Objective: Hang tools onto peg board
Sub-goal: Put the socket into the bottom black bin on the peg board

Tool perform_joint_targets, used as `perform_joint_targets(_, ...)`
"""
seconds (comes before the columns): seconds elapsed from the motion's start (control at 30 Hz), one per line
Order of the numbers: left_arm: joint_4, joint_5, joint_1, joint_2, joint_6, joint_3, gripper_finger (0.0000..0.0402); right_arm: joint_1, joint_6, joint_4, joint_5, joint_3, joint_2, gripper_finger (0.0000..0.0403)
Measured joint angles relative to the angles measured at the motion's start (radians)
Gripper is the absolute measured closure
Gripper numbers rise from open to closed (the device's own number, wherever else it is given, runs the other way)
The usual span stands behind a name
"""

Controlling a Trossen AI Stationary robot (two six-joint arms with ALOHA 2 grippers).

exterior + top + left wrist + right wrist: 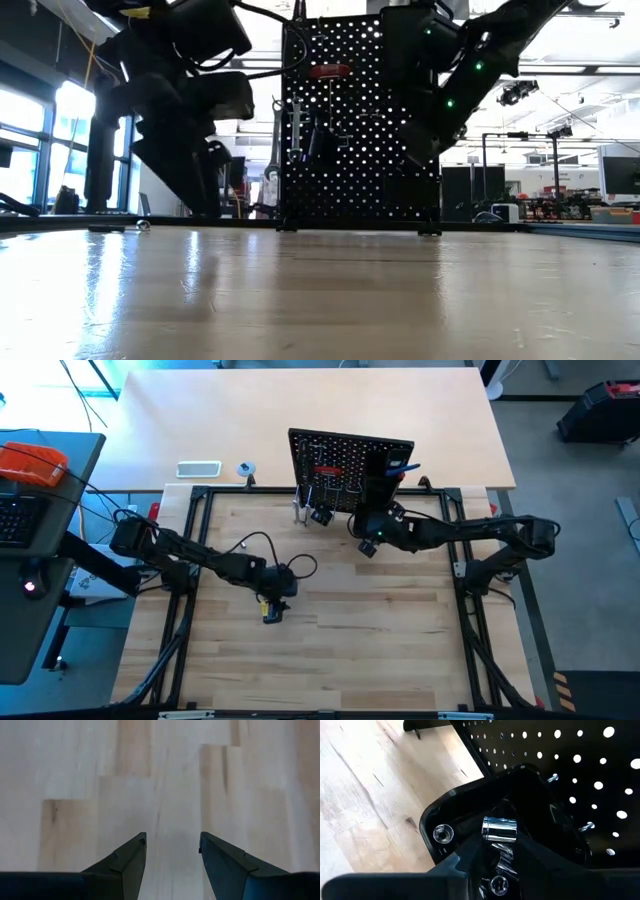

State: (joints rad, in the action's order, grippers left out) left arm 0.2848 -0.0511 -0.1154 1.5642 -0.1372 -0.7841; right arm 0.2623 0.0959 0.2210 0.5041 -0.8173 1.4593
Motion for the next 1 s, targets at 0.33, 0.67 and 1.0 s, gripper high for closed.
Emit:
perform_joint_targets(0.33,0.238,0.222,0.018,-0.026,-0.055,0.0,0.0222,0.0,-0.006,-0.012,-0.005,0.0,0.0,0.0256)
perform_joint_targets(0.67,0.405,0.422,0.129,-0.192,-0.236,0.031,0.0243,-0.016,0.035,-0.013,-0.094,0.0,0.0,0.0218)
perform_joint_targets(1.0,0.417,0.359,0.338,-0.423,-0.29,0.161,0.024,-0.142,0.034,-0.02,-0.14,0.0,0.0,0.0218)
